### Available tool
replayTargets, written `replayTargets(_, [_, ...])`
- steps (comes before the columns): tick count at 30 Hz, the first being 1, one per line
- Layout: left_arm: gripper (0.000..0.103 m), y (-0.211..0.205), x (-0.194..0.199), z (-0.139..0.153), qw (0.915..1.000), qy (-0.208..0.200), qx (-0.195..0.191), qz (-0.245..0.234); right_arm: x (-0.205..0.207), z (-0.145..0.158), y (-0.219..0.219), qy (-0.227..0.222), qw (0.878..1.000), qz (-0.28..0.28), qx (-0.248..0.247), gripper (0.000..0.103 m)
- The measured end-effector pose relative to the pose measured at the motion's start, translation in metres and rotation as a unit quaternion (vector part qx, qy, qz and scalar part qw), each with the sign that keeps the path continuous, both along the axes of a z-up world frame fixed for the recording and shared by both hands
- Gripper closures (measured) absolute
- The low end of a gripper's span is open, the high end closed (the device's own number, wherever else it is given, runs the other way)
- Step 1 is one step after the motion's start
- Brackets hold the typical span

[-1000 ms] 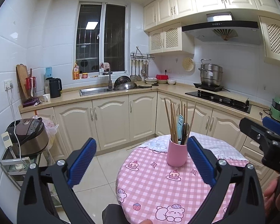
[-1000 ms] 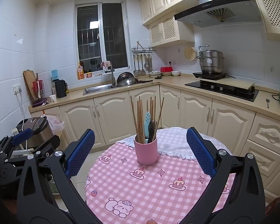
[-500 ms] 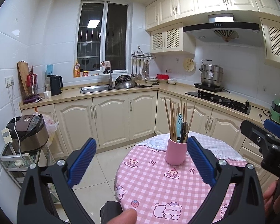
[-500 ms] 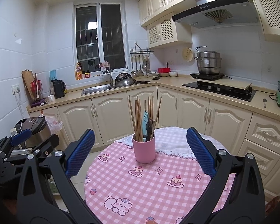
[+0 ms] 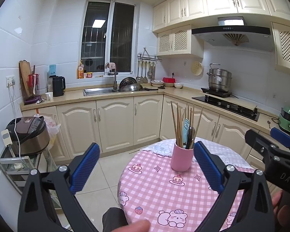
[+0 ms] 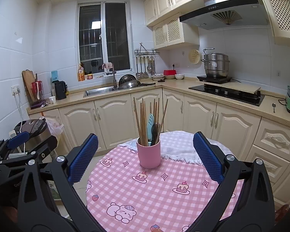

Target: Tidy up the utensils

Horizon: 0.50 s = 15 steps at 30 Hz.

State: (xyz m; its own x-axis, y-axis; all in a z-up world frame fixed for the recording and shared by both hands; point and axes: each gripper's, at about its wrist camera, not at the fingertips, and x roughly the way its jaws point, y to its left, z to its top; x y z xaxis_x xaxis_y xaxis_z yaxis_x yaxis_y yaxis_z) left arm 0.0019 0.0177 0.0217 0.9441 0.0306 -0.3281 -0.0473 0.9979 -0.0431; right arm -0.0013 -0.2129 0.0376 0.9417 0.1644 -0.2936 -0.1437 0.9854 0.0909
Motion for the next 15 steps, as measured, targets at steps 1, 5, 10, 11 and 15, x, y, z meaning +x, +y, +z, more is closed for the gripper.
replayTargets(1, [0.007, -0.0004, 0.0001, -0.0006, 1.0000, 0.000, 0.000, -0.001, 0.0007, -0.0007, 0.0003, 0.001, 1.000, 0.000, -0.001, 0.006])
replayTargets(5, [0.007, -0.0019, -0.0019, -0.0019, 0.9999, -0.009, -0.005, -0.013, 0.0033, -0.0030, -0.0007, 0.003, 1.000, -0.002, 0.000, 0.006])
replayTargets(10, [0.007, -0.0066, -0.0001, -0.0031, 0.9999, -0.009, 0.010, -0.006, 0.0048, -0.0045, -0.0014, 0.005, 1.000, -0.004, 0.002, 0.006])
replayTargets(11, [0.007, -0.0071, 0.0014, -0.0037, 0.9999, -0.006, 0.012, -0.003, 0.0047, -0.0044, -0.0014, 0.005, 1.000, -0.004, 0.003, 0.006])
replayTargets(15, [0.006, -0.0081, 0.0059, -0.0061, 0.9999, 0.001, 0.014, 0.003, 0.0050, -0.0044, -0.0023, 0.003, 1.000, -0.005, 0.004, 0.006])
